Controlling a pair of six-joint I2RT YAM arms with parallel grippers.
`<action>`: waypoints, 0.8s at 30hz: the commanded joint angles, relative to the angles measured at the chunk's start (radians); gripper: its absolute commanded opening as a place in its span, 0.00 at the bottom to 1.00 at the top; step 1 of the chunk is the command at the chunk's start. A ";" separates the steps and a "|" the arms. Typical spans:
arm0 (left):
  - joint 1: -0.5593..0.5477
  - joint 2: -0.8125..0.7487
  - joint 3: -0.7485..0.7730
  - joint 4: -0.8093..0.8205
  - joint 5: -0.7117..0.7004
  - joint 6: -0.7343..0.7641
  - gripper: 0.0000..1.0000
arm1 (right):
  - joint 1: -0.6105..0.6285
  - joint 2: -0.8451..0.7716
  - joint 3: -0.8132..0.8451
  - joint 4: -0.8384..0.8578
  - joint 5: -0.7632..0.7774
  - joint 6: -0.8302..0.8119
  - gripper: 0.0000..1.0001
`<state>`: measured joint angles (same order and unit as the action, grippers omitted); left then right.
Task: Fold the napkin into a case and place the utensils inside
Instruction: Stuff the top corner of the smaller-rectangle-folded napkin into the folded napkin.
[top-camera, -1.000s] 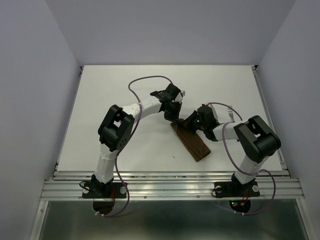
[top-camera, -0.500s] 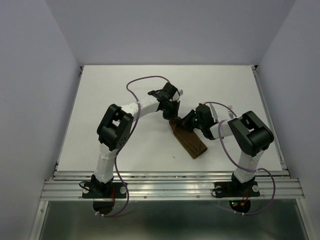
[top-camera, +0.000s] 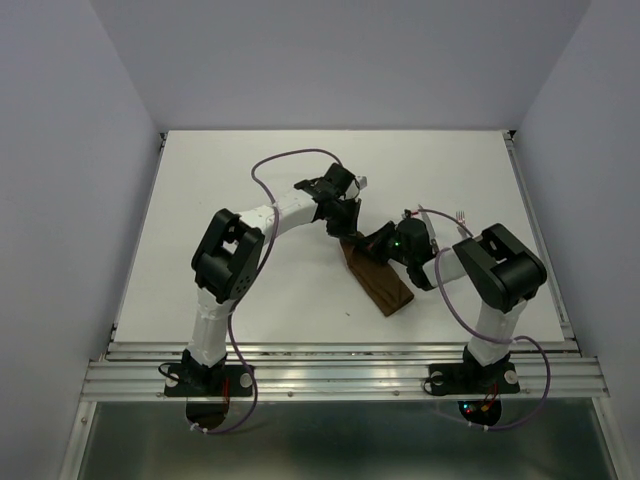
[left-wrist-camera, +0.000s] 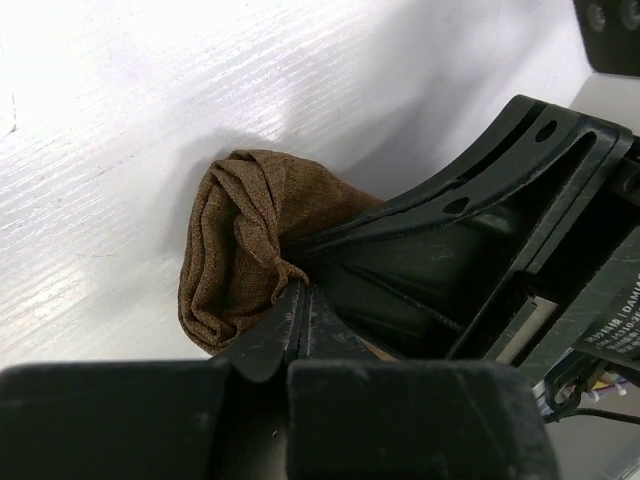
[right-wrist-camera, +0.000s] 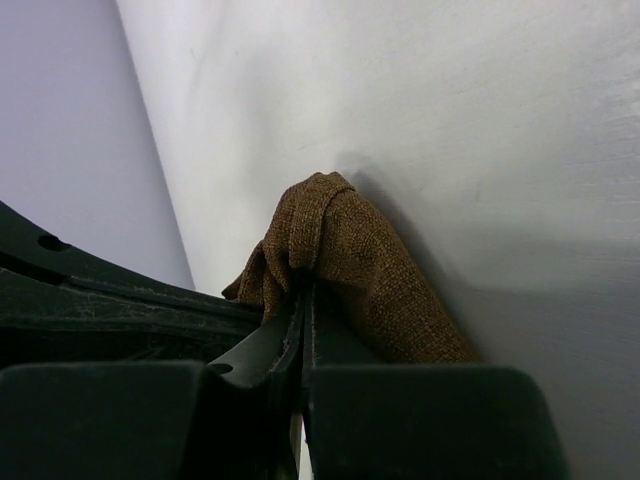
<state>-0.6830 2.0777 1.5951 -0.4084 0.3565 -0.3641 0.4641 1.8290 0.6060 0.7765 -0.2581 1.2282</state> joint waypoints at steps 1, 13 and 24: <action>-0.006 -0.074 -0.017 0.005 0.033 0.007 0.00 | 0.005 0.023 -0.017 0.340 -0.009 0.086 0.01; -0.003 -0.062 -0.041 -0.003 0.019 0.020 0.00 | 0.025 0.076 0.214 -0.203 0.098 -0.044 0.01; -0.003 -0.062 -0.037 -0.021 -0.053 0.030 0.25 | 0.034 0.049 0.270 -0.493 0.195 -0.128 0.01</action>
<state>-0.6525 2.0628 1.5635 -0.3710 0.2768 -0.3386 0.4984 1.8984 0.8757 0.3931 -0.1478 1.1473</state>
